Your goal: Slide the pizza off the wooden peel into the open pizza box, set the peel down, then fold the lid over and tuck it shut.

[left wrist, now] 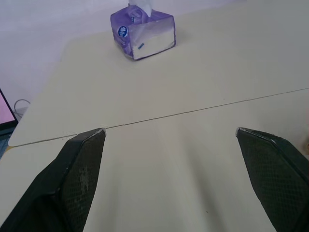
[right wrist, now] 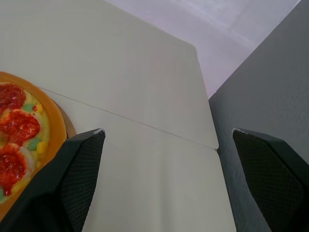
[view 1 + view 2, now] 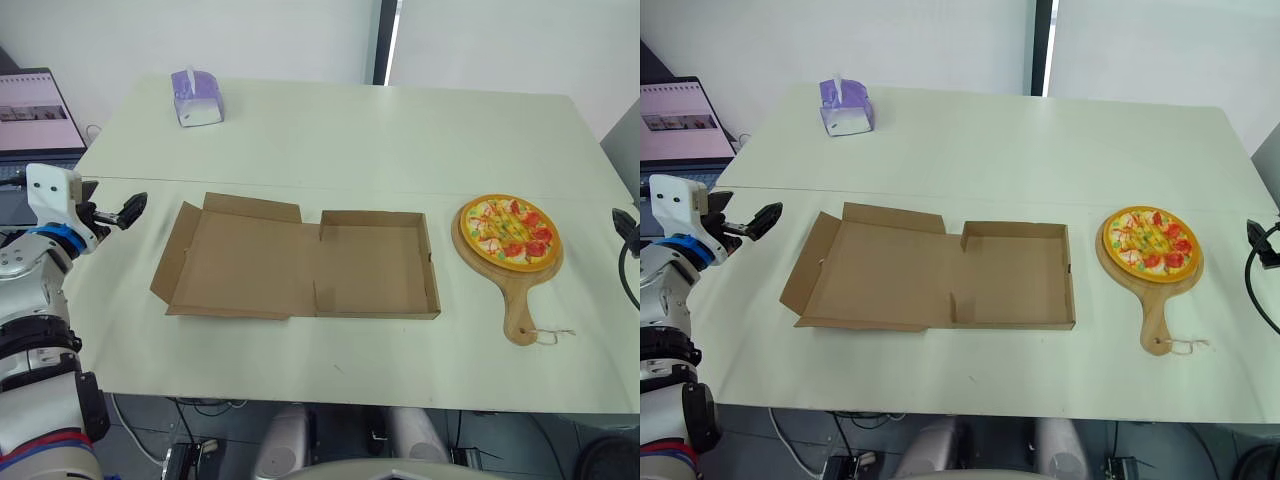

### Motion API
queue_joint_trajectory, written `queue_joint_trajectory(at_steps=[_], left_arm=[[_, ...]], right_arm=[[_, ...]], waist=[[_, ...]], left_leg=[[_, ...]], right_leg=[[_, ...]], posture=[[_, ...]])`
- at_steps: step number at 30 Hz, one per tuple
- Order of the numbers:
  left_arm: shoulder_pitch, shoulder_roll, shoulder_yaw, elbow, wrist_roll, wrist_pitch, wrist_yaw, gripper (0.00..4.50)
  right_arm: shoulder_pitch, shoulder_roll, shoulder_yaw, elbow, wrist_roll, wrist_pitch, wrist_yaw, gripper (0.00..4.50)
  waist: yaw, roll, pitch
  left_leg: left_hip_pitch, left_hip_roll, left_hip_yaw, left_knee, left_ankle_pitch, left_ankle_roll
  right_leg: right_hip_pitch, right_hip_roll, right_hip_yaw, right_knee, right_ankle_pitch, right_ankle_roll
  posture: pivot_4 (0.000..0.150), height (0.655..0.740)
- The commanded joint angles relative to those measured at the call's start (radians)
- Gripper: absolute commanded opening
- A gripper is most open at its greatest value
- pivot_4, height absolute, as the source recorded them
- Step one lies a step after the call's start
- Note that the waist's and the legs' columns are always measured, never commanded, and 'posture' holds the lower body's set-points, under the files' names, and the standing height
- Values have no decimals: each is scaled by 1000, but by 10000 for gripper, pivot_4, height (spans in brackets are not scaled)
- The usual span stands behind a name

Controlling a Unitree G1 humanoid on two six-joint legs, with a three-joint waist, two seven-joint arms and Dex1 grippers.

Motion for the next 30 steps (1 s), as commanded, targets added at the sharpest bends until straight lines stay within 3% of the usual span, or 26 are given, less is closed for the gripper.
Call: queue_joint_trajectory(at_steps=[1, 8, 12, 19, 24, 30], left_arm=[[-43, 14, 25, -92, -61, 51, -60, 44810], [-93, -51, -61, -329, -138, 222, -193, 44810], [-181, -159, -222, -594, -212, 354, -314, 44810], [-205, -268, -391, -888, -290, 486, -406, 44810], [-230, -372, -549, -991, -243, 477, -413, 44810], [-205, -403, -557, -1006, -235, 462, -400, 44810]], right_arm=[[17, 0, -52, -87, 32, 50, -6, 45000], [128, 79, -67, -325, 76, 220, -38, 45000], [264, 156, -73, -651, 116, 420, -105, 45000], [409, 299, -56, -1018, 162, 680, -213, 45000], [443, 382, -19, -1111, 168, 798, -269, 45000], [414, 418, 14, -1035, 165, 830, -271, 45000]], waist=[[0, 0, 0], [5, 1, -1], [21, 2, -1], [11, 3, -2], [7, 4, -3], [-2, 4, -3]], left_leg=[[0, 0, 0, 0, 0, 0], [-1, 0, -1, 0, 0, 0], [-2, 0, -3, 1, 0, 0], [-5, 1, -2, 2, 2, -3], [-3, 0, -1, 3, 1, -1], [1, 2, 3, 2, 0, 0]], right_leg=[[0, 0, 0, 0, 0, 0], [1, 0, 0, 0, 0, 0], [0, 1, -1, -1, 0, 0], [1, 3, 1, -1, 1, 2], [3, 5, 4, -1, 0, 2], [4, 10, 10, 0, 0, 2]], posture=[[1500, 7400], [1500, 7400], [1500, 7400], [1500, 7400], [1500, 7400], [1500, 7400]])
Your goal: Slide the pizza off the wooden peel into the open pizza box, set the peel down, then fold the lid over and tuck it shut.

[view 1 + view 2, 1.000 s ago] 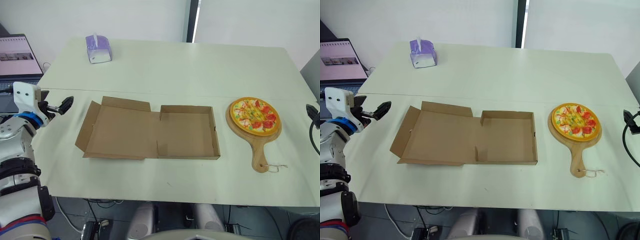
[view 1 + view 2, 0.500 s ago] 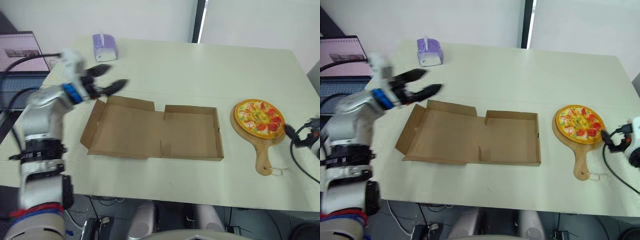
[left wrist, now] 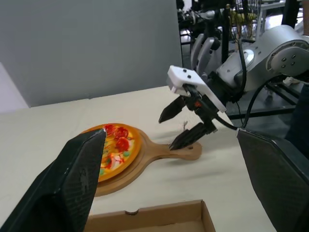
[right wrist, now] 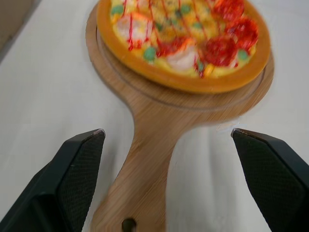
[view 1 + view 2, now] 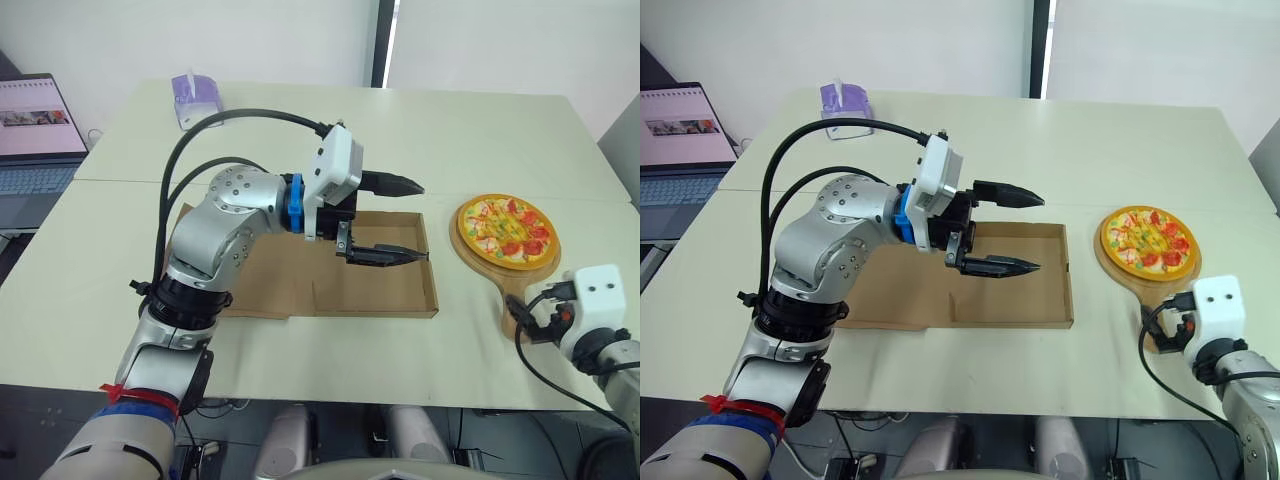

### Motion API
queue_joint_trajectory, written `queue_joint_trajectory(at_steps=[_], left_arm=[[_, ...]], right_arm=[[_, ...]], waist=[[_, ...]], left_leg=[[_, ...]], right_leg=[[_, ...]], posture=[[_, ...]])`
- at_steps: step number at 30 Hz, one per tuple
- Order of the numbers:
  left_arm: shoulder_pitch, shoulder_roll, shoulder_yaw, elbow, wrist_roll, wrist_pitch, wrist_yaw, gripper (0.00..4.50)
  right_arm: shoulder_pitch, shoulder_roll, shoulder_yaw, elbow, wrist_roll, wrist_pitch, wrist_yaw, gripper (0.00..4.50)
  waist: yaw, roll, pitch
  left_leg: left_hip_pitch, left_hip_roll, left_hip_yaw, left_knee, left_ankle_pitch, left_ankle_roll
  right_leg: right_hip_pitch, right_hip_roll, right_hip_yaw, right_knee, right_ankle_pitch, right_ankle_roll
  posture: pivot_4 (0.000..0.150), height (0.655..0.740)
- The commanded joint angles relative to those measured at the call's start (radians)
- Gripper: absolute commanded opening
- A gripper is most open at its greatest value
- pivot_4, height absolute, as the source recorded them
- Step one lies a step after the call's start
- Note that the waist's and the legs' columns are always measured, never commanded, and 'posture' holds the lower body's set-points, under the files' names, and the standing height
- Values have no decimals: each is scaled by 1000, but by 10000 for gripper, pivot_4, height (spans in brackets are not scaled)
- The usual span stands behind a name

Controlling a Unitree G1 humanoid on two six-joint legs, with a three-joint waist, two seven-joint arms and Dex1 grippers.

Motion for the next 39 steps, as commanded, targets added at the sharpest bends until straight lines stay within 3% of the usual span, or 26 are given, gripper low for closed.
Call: queue_joint_trajectory(at_steps=[1, 19, 22, 29, 39], left_arm=[[7, 6, 15, -46, 5, -18, 9, 44810], [35, 8, 16, -102, 10, -5, 69, 44810], [27, 13, 21, -100, 6, 1, 69, 45000], [15, 21, 26, -91, 7, 7, 67, 45000], [5, 25, 32, -83, 12, 3, 68, 45000]], right_arm=[[-47, 20, -18, 37, 13, 13, -9, 45000], [-142, 96, 140, 292, -96, -127, -58, 45000], [-151, 122, 126, 300, -91, -137, -67, 38693], [-141, 150, 108, 289, -77, -115, -71, 16507], [-172, 159, 78, 284, -93, -167, -97, 16203]], waist=[[0, 0, 0], [-1, 0, -1], [-1, -1, -1], [0, -1, -1], [0, -1, -1]], left_leg=[[1, 0, 1, 0, 0, 0], [9, 0, 8, -3, -1, 1], [10, 0, 8, -3, -1, 1], [10, 0, 8, -3, -1, 1], [10, 0, 8, -3, -1, 1]], right_leg=[[0, 0, 1, 0, 0, 0], [5, 2, 8, -1, -3, 6], [5, 2, 9, -1, -3, 6], [6, 2, 9, -2, -3, 6], [7, 2, 9, -2, -3, 7]], posture=[[1500, 7400], [1500, 7400], [1500, 7400], [1500, 7400], [1500, 7400]])
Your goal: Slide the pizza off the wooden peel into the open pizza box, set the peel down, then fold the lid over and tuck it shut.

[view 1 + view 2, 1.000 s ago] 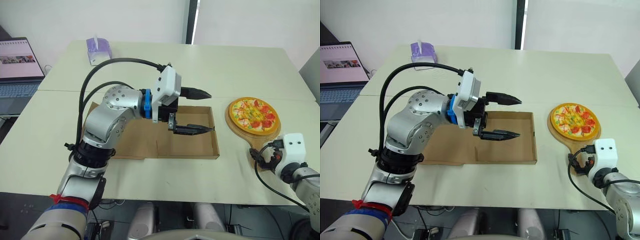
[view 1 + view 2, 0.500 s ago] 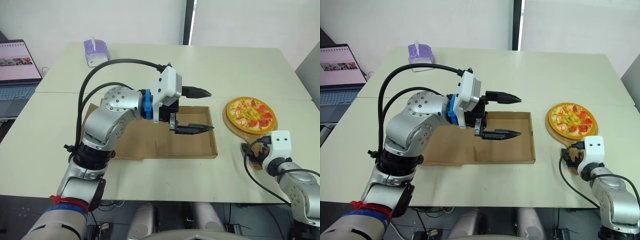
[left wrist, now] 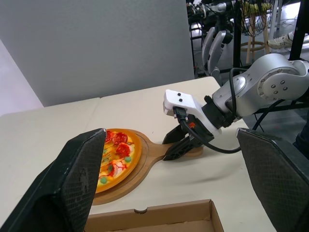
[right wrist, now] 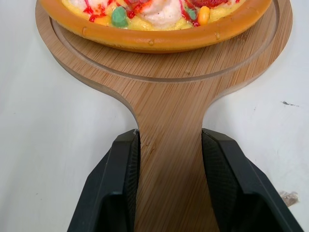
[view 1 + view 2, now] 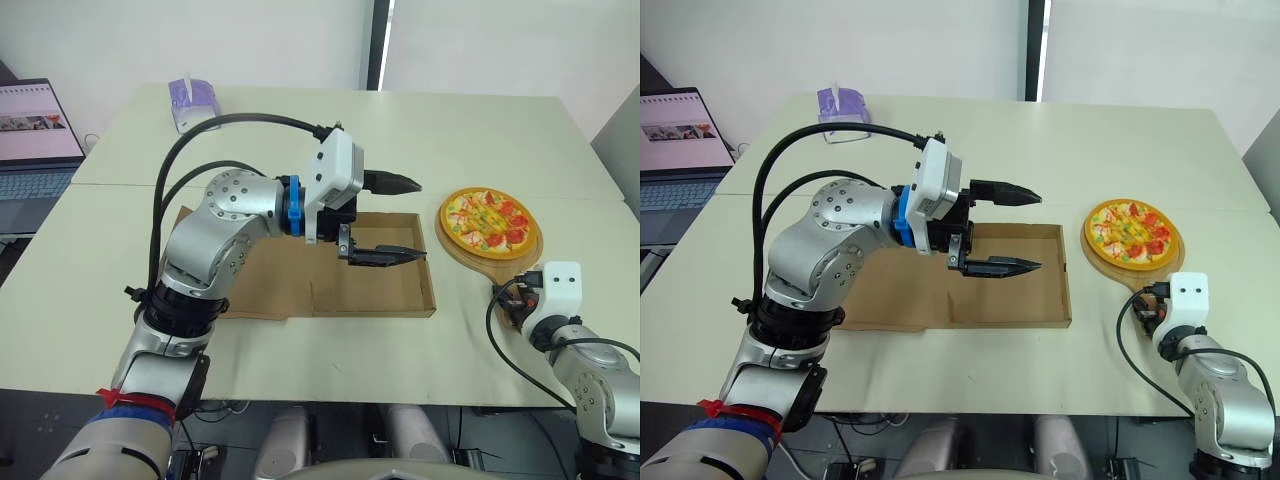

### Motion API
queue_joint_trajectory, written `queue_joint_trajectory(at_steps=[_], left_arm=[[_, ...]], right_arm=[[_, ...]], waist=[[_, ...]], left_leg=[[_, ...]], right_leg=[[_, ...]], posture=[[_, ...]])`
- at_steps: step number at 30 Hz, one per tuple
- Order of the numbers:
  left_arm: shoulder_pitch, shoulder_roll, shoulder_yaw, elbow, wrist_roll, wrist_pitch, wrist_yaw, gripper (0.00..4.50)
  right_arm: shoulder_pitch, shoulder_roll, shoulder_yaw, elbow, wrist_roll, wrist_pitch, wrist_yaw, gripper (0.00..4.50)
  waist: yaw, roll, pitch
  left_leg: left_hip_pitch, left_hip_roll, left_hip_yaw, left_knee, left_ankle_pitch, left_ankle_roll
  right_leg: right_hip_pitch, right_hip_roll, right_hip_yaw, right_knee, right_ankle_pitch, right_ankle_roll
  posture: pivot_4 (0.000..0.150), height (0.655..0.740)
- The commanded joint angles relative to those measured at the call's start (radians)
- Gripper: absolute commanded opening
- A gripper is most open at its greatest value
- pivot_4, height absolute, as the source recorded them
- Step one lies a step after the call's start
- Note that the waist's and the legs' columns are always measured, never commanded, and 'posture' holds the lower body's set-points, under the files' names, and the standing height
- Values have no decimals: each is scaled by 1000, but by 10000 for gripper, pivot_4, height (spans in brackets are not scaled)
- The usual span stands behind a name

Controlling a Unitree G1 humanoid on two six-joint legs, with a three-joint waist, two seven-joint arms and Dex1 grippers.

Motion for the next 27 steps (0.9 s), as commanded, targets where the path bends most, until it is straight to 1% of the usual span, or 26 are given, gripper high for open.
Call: queue_joint_trajectory(at_steps=[1, 4, 8, 10, 14, 20, 23, 27], left_arm=[[-21, 7, 31, -14, -1, -15, 5, 45000], [-22, 9, 38, 1, 3, -26, 4, 45000], [-27, 17, 46, 38, 12, -51, -5, 45000], [-32, 32, 62, 78, 23, -74, -15, 45000], [-43, 70, 92, 132, 33, -104, -38, 45000], [-53, 90, 114, 158, 30, -110, -55, 45000], [-47, 113, 125, 155, 28, -106, -67, 45000], [-46, 156, 150, 149, 13, -88, -91, 45000]], right_arm=[[-14, -1, -25, 17, -13, -39, -14, 16203], [-39, -34, -42, 7, 10, -84, 33, 16203], [-60, -87, -36, 20, 13, -142, 94, 16203], [-76, -131, -59, 46, 34, -176, 155, 16203], [-81, -243, -91, 113, 55, -260, 289, 16203], [-143, -333, -133, 148, 126, -260, 401, 16203], [-145, -401, -113, 157, 106, -312, 472, 16203], [-168, -457, -103, 166, 101, -345, 519, 16203]], waist=[[0, 0, 0], [0, 0, 0], [1, 4, 2], [0, 4, 3], [0, 7, 4], [1, 7, 5], [1, 6, 5], [0, 6, 5]], left_leg=[[0, 0, 0, 0, 0, 0], [0, 0, 0, 0, 0, 0], [-1, -1, 1, 0, 0, 0], [-2, 0, 1, -1, 0, 0], [-3, 0, 6, -1, 0, 1], [-3, 0, 8, -1, -2, 4], [-3, 0, 9, -1, -2, 4], [-3, 1, 9, -1, -3, 5]], right_leg=[[0, 0, 0, 0, 0, 0], [0, 0, 0, 0, 0, 0], [-2, 0, 0, 0, 0, 0], [-7, 0, 1, 1, 3, -4], [-9, 0, 4, 1, 3, -4], [-9, 0, 5, 0, 3, -3], [-9, -1, 5, 0, 3, -3], [-10, -1, 5, 0, 3, -3]], posture=[[1500, 7400], [1500, 7400], [1500, 7400], [1500, 7400], [1500, 7400], [1500, 7400], [1500, 7400], [1500, 7400]])
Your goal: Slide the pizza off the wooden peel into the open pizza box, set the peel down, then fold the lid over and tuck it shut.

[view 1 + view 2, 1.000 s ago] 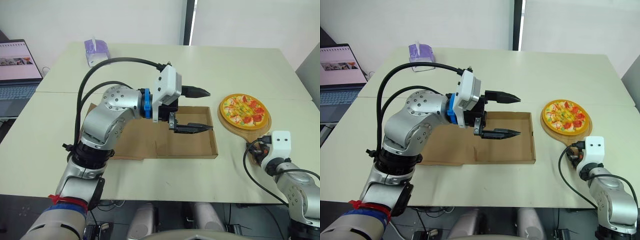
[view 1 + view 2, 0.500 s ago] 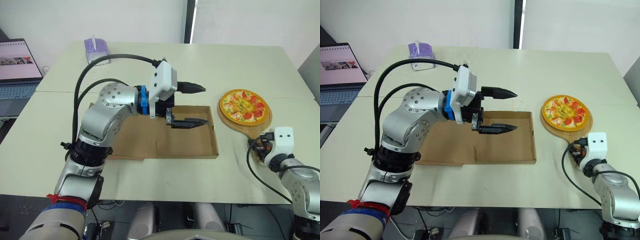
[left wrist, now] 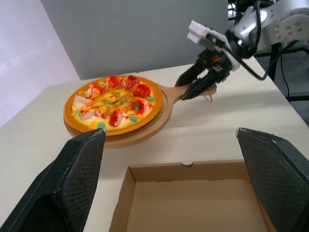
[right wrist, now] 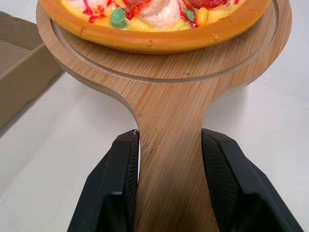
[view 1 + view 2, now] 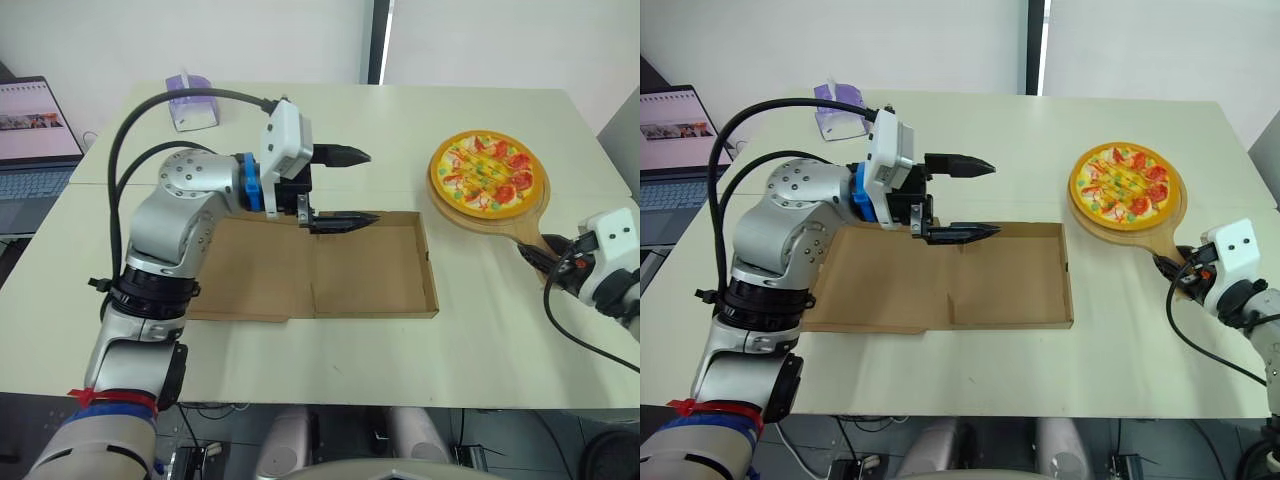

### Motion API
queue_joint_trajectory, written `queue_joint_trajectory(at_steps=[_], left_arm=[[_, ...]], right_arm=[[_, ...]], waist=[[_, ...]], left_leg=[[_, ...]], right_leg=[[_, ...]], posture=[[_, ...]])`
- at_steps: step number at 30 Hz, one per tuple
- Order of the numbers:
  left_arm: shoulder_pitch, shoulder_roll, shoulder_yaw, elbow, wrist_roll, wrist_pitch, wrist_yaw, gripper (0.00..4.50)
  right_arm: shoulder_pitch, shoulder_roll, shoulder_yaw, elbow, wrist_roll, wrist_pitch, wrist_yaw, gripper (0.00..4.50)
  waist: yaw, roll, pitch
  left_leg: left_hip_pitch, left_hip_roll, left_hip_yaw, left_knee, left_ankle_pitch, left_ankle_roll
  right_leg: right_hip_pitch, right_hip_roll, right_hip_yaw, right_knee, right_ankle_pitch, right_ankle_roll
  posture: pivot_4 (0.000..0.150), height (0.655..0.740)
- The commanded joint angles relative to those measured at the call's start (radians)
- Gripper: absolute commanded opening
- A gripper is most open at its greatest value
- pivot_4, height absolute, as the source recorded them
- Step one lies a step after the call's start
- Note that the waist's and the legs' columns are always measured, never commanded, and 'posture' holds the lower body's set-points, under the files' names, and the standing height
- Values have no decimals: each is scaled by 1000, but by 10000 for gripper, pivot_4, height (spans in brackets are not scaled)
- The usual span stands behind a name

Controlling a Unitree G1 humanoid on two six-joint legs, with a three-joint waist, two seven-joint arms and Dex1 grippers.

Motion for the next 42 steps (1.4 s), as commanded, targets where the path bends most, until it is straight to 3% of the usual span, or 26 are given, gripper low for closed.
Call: queue_joint_trajectory(at_steps=[1, 18, 42], left_arm=[[-13, 37, 47, -21, -22, 5, -24, 45000], [-57, 122, 77, -21, -59, 78, -74, 45000], [-43, 163, 84, -49, -52, 90, -79, 45000]], right_arm=[[-51, -51, -34, -34, 6, -82, 41, 16203], [-46, -60, 87, -96, -67, -217, 109, 16203], [-155, -47, 197, 28, -215, -430, 98, 16203]], waist=[[0, 0, 0], [1, -2, 1], [1, -2, 1]], left_leg=[[0, 0, 0, 0, 0, 0], [0, 0, 0, 0, 0, 0], [0, 0, 0, 0, 2, -4]], right_leg=[[0, 0, 0, 0, 0, 0], [-1, -1, 0, 0, 0, 0], [-1, -1, 0, 0, 0, 0]], posture=[[1500, 7400], [1500, 7400], [1500, 7400]])
